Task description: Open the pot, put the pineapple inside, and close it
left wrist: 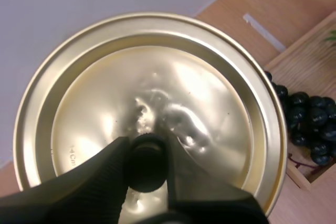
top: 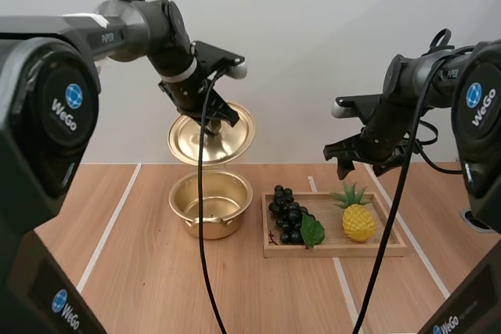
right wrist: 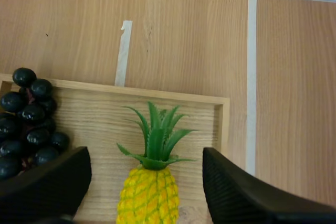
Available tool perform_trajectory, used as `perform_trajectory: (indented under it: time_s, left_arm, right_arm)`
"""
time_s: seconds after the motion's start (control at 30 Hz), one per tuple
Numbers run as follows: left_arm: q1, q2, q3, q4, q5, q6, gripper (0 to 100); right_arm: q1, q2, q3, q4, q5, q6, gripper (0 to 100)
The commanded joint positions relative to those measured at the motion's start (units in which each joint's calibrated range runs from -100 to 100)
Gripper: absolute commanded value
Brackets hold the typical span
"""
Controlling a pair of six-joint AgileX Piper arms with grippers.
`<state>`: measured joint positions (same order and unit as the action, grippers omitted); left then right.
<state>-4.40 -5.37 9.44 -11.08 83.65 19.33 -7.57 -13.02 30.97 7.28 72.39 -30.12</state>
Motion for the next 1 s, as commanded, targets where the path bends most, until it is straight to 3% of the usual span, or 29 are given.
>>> perform_trajectory:
  time_s: [0.0, 0.3, 0.97]
  left_arm:
    - [-0.19, -3.58, -2.76, -1.05, -0.99, -0.61, 0]
    - [-0.19, -10.32, -10.78, -0.92, -0.86, -0.61, 0]
    - [-0.19, -16.3, -19.75, -0.54, -0.86, 0.61, 0]
  right_arm:
    - [-0.22, 0.21, 0.18, 0.97, 1.59, -0.12, 100]
    - [-0.22, 2.53, 1.25, 0.61, 3.8, -0.12, 100]
    - [-0.22, 2.53, 18.05, -3.07, -19.48, -0.12, 100]
